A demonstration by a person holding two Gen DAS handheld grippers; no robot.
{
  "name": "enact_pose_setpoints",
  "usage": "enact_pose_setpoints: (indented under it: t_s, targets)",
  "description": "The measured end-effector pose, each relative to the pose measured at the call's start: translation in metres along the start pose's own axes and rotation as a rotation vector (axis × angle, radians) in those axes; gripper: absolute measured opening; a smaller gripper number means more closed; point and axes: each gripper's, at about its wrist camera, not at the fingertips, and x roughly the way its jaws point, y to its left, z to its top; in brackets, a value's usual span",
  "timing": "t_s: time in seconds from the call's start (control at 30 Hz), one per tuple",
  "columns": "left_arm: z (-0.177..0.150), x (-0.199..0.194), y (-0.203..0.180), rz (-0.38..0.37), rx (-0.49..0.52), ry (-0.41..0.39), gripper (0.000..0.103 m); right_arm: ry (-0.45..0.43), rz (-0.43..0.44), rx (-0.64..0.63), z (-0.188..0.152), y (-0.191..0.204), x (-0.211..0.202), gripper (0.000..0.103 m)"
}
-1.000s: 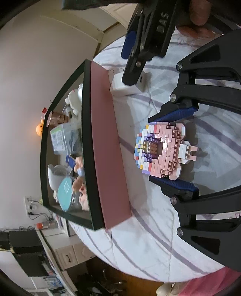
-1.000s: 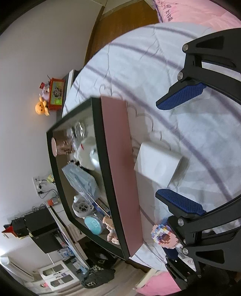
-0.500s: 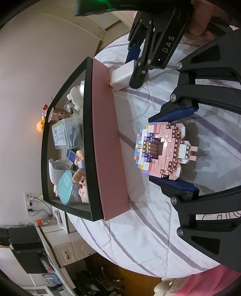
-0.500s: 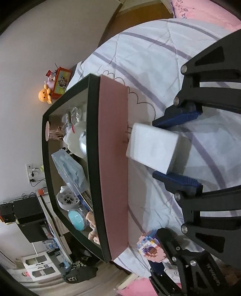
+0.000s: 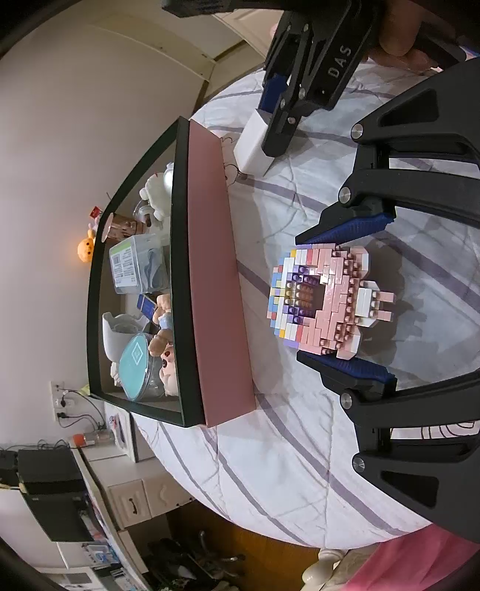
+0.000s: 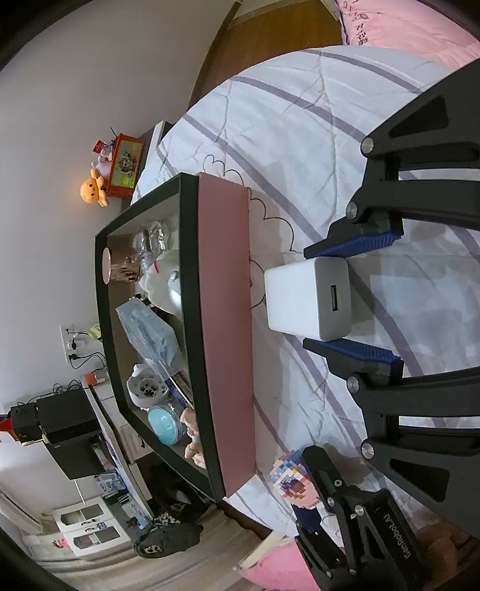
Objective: Organize rigid objects
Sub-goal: 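Carry the block figure and white charger over the tray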
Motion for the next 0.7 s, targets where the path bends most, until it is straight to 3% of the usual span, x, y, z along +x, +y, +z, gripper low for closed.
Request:
enact_pose_setpoints:
  t_s: [0.37,0.7]
  targets:
    - [-0.001,0.0,-0.002,0.001,0.003,0.002,0.055,0.014,-0.053,-0.049,0.007,0.008,0.022,0.043]
    - [0.006,-0.011,-0.001,-0.005,-0.002,-0.026,0.055,-0.03,0.028,-0.022,0.005,0.006,-0.01,0.041]
